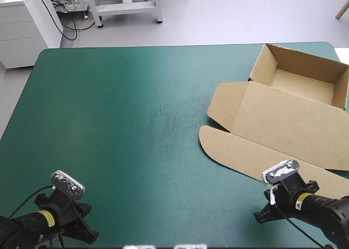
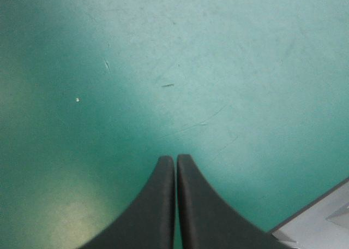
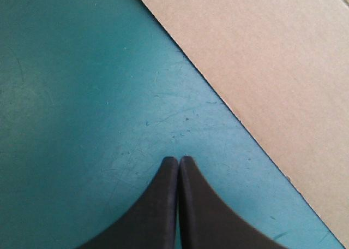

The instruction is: Fold the box

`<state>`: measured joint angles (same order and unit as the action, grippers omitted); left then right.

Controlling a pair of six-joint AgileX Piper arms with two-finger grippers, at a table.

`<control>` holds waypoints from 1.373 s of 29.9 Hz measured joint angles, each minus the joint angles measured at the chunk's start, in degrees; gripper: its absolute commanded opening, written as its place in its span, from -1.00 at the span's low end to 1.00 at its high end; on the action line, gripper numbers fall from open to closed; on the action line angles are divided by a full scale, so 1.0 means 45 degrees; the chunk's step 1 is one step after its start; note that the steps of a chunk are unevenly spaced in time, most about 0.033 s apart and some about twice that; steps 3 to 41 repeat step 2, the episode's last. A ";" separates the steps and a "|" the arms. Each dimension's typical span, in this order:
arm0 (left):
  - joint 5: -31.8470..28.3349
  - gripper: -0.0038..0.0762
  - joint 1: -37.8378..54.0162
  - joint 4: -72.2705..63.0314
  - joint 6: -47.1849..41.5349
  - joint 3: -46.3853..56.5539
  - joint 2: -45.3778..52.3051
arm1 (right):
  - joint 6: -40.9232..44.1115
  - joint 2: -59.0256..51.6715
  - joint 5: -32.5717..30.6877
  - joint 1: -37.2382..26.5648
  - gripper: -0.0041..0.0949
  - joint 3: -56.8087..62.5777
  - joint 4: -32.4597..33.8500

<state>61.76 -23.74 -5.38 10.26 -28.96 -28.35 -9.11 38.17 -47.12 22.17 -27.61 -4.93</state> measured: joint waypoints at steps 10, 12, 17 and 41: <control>0.0000 -0.92 0.0000 -0.0078 0.0000 0.0000 0.0000 | 0.0000 0.0000 0.0000 0.0000 -0.96 0.0009 0.0000; 0.0000 -0.92 0.0000 -0.0078 0.0000 0.0000 0.0000 | 0.0000 0.0000 0.0000 0.0000 -0.96 0.0009 0.0000; 0.0000 -0.92 0.0000 -0.0078 0.0000 0.0000 0.0000 | 0.0000 0.0000 0.0000 0.0000 -0.96 0.0009 0.0000; 0.0000 -0.92 0.0000 -0.0078 0.0000 0.0000 0.0000 | 0.0000 0.0000 0.0000 0.0000 -0.96 0.0009 0.0000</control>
